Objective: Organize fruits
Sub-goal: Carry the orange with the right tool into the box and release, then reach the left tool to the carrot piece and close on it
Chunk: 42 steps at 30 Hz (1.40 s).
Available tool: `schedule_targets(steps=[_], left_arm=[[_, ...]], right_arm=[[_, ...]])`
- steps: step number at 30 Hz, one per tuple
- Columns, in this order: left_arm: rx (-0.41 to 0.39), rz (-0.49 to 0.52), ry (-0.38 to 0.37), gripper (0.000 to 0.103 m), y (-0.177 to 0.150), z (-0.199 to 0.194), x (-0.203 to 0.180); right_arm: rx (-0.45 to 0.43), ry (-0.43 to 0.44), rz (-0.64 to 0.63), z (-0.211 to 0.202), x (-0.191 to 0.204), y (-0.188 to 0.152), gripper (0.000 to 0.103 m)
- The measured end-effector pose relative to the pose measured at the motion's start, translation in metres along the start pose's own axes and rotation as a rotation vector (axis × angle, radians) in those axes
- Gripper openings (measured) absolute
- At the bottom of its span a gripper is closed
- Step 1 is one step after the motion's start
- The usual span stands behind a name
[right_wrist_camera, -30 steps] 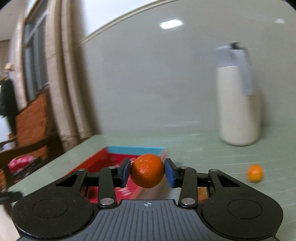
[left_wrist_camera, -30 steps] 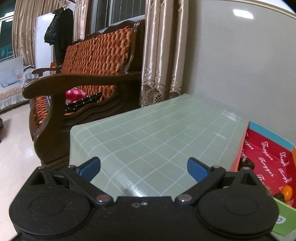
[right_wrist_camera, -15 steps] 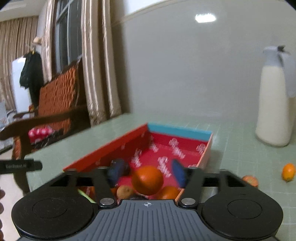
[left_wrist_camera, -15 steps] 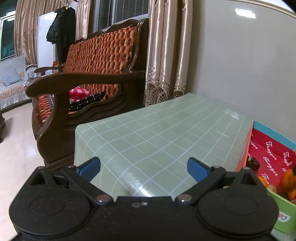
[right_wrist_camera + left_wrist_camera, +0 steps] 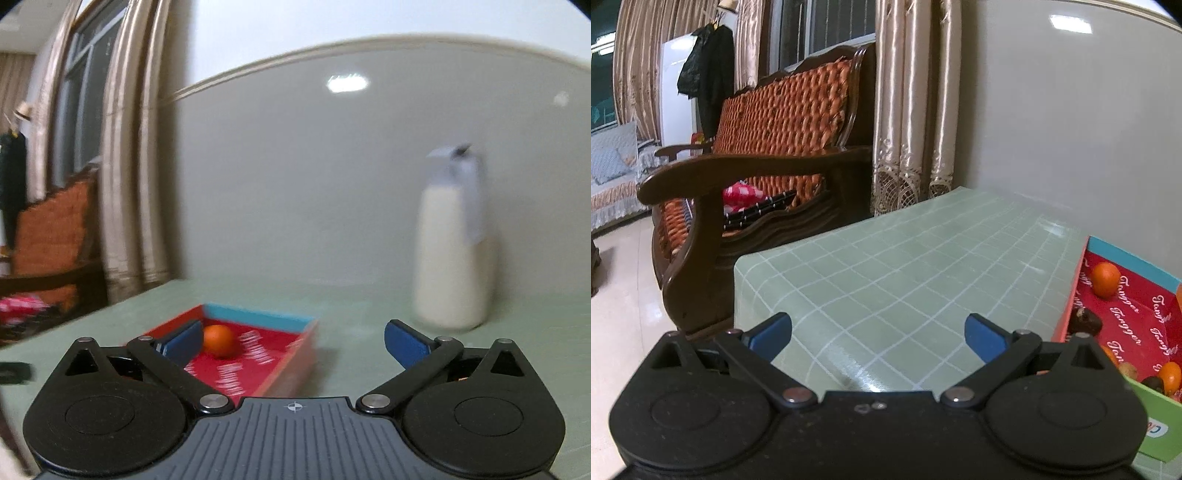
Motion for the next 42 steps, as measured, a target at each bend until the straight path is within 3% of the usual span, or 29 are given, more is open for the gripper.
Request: schedule_targets(steps=[3, 9, 12, 14, 18, 23, 31, 42], left_arm=[[-0.030, 0.021, -0.014, 0.094, 0.002, -0.006, -0.010], [-0.077, 0.088, -0.078, 0.094, 0.003, -0.019, -0.042], [-0.104, 0.125, -0.110, 0.094, 0.005, -0.025, -0.060], [-0.105, 0.141, -0.147, 0.094, 0.004, -0.030, -0.075], [-0.121, 0.193, -0.221, 0.094, 0.002, -0.047, -0.110], [-0.147, 0.273, -0.341, 0.094, -0.003, -0.078, -0.166], [-0.142, 0.394, -0.513, 0.094, -0.029, -0.117, -0.261], [-0.060, 0.520, -0.529, 0.091, -0.076, -0.096, -0.334]], right_arm=[[-0.019, -0.123, -0.056, -0.010, -0.017, -0.001, 0.103], [-0.022, -0.314, -0.034, -0.029, -0.060, -0.007, 0.103], [-0.031, -0.488, -0.031, -0.040, -0.091, -0.010, 0.103], [-0.011, -0.609, -0.006, -0.046, -0.115, -0.016, 0.103], [0.035, -0.756, 0.076, -0.057, -0.157, -0.027, 0.103], [0.029, -0.934, 0.074, -0.079, -0.192, -0.032, 0.103], [0.004, -1.151, 0.094, -0.121, -0.240, -0.047, 0.103], [-0.022, -1.236, 0.176, -0.162, -0.275, -0.052, 0.103]])
Point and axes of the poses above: each gripper's, at about its wrist camera, not at the fingertips, and z roughly the way its jaws point, x to its left, y to its top, the point moved 10 cm from there along z, roughly the way its jaws point, and after that the axes turned 4 degrees about x, right-handed, at the moved point
